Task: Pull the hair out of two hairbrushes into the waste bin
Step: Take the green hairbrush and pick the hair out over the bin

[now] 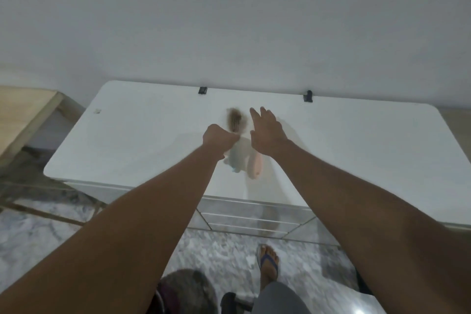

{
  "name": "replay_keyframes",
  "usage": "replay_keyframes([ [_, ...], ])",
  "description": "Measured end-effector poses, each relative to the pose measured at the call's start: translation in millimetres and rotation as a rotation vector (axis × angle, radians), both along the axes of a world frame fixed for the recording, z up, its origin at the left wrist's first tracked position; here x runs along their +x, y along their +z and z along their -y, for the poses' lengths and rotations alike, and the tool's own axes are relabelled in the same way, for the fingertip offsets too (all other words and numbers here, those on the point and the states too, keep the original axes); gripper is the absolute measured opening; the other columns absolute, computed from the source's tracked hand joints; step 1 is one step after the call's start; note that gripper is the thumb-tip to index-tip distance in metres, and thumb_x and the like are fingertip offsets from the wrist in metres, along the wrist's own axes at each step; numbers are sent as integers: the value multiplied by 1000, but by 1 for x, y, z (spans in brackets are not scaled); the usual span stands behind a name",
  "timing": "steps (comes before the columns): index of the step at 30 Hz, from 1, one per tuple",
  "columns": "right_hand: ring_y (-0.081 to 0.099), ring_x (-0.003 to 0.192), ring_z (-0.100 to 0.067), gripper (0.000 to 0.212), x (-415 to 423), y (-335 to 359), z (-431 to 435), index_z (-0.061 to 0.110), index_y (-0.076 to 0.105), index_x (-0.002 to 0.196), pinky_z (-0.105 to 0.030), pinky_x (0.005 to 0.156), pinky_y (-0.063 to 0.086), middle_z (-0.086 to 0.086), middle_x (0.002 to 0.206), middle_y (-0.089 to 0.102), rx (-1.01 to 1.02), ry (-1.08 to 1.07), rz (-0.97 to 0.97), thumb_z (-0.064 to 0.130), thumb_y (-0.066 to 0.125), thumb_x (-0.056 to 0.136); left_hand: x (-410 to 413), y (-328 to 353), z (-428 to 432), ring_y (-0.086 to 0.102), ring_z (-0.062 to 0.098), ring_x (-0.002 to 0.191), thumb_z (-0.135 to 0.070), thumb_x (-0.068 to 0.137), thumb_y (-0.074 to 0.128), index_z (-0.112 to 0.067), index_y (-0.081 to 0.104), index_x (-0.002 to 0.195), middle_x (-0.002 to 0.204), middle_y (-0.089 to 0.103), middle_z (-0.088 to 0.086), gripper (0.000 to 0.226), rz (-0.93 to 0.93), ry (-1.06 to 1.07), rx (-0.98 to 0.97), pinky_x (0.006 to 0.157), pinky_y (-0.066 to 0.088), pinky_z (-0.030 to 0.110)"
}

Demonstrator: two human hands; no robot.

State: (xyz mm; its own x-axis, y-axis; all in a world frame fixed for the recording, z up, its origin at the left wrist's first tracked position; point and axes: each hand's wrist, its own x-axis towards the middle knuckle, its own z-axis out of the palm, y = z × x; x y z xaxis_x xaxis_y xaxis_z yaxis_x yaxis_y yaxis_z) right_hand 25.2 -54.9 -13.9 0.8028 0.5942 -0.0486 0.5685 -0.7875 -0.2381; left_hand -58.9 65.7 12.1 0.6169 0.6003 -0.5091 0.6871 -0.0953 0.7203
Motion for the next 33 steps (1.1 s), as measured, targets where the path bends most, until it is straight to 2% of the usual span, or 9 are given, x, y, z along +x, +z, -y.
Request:
replay_keyframes([
  [6,16,148,-35,68,-1,-13,-1,15,17,153,-47,110,33,-17,158,19,-31,21,-30,13,51,94,0,-27,16,67,28,77,-27,79,72,-12,54,75,76,62,5,25,-65,-170,148,72,62,41],
  [14,22,144,-35,65,9,-20,3,14,20,151,-47,105,37,-17,156,22,-73,11,8,18,51,95,9,-27,14,68,36,75,-10,78,67,-5,54,75,76,61,14,14,-58,-35,45,64,61,52],
  [16,19,146,-35,65,10,-21,4,15,19,152,-47,106,36,-17,157,20,-94,5,3,20,50,95,9,-26,13,67,35,79,-9,79,62,-5,51,72,71,56,12,14,-29,30,12,69,61,45],
  [18,16,147,-35,65,11,-21,3,15,18,153,-48,108,34,-17,158,18,-107,-6,3,22,49,96,9,-24,10,61,28,72,-8,83,57,-8,43,66,68,50,9,22,-27,82,5,56,52,24],
  [20,15,148,-35,66,10,-22,0,15,17,153,-48,109,34,-17,159,17,-108,-5,8,23,50,96,8,-25,2,52,25,75,-11,89,54,-13,38,65,82,52,10,29,5,123,-56,50,42,23],
  [26,13,149,-36,68,-5,-15,-25,14,16,154,-49,112,32,-18,160,15,-104,55,-2,24,51,96,-22,-36,-29,60,24,81,-14,92,65,-15,62,71,85,64,9,21,226,374,-437,82,54,38],
  [29,14,149,-38,68,-23,-12,-51,13,18,154,-50,112,33,-20,160,16,-83,132,14,23,51,96,-53,-29,-49,62,23,78,-8,91,67,-6,68,92,83,65,10,2,356,552,-557,81,55,40],
  [31,15,149,-38,68,-42,-10,-76,12,19,154,-51,111,33,-20,160,17,-65,199,18,23,52,96,-80,-25,-68,65,20,79,-6,91,67,-4,67,107,90,67,10,15,414,623,-607,79,59,39],
  [33,16,148,-38,68,-66,-8,-106,12,19,153,-52,110,35,-20,159,18,-42,282,23,23,53,95,-113,-21,-87,67,17,77,-6,92,65,-4,66,103,93,67,10,11,455,674,-601,68,60,33],
])
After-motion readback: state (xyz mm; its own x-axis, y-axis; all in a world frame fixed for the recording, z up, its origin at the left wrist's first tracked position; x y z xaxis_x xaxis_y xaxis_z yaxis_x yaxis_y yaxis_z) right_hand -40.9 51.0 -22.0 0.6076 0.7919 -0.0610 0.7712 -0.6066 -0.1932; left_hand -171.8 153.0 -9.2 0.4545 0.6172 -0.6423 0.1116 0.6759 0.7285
